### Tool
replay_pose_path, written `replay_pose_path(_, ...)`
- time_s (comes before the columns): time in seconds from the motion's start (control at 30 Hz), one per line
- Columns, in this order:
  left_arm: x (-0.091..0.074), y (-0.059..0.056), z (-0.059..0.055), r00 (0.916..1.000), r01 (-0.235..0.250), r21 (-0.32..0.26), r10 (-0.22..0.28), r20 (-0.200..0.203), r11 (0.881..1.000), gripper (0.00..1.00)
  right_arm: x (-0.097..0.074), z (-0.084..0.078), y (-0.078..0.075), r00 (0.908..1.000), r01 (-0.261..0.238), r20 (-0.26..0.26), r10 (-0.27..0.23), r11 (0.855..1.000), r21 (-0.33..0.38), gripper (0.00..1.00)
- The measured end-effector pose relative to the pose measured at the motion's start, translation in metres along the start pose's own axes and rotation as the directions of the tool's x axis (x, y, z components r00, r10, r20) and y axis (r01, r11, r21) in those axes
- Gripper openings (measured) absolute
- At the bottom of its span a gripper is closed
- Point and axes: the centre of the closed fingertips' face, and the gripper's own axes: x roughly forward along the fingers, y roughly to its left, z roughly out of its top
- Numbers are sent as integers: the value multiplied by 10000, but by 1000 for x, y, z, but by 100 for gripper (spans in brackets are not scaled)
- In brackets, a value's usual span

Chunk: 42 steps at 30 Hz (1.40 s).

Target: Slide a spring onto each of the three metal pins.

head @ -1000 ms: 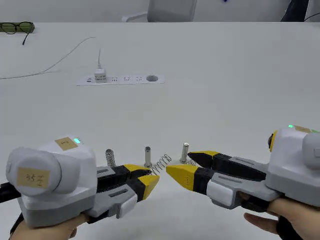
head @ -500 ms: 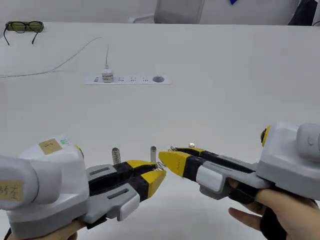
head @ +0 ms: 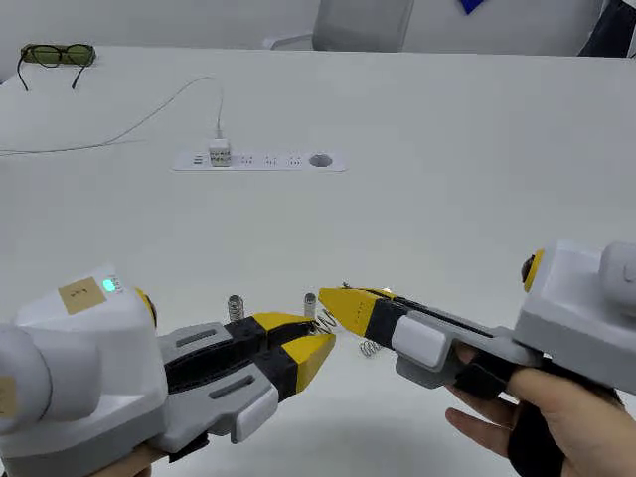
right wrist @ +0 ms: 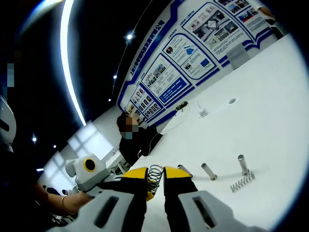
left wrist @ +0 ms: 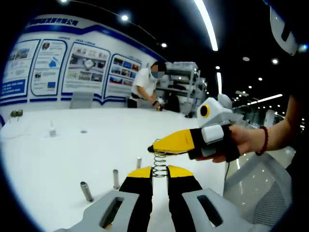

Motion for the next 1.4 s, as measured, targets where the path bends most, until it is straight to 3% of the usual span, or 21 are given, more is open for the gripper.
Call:
replay_pose_path(0.53,1,5,-4,9989,-288,245,296,-353,9993,11,6,-3,6,9995,-184,-274,159,9954,-937,11)
replay_pose_path(0.73,1,8,-9,9965,-415,709,465,-700,9966,15,9,-4,6,9991,-115,-419,53,9887,-1497,11)
replay_pose_path(0.93,1,10,-19,9921,-533,1096,652,-1077,9926,21,11,0,3,9992,23,-388,-109,9767,-2148,11)
replay_pose_path(1.13,1,12,-32,9829,-649,1551,900,-1608,9858,27,17,8,-4,9983,222,-441,-372,9532,-3014,11)
replay_pose_path(1.4,1,14,-42,9783,-777,1652,1072,-1774,9832,35,26,16,-18,9972,380,-475,-578,9386,-3428,11)
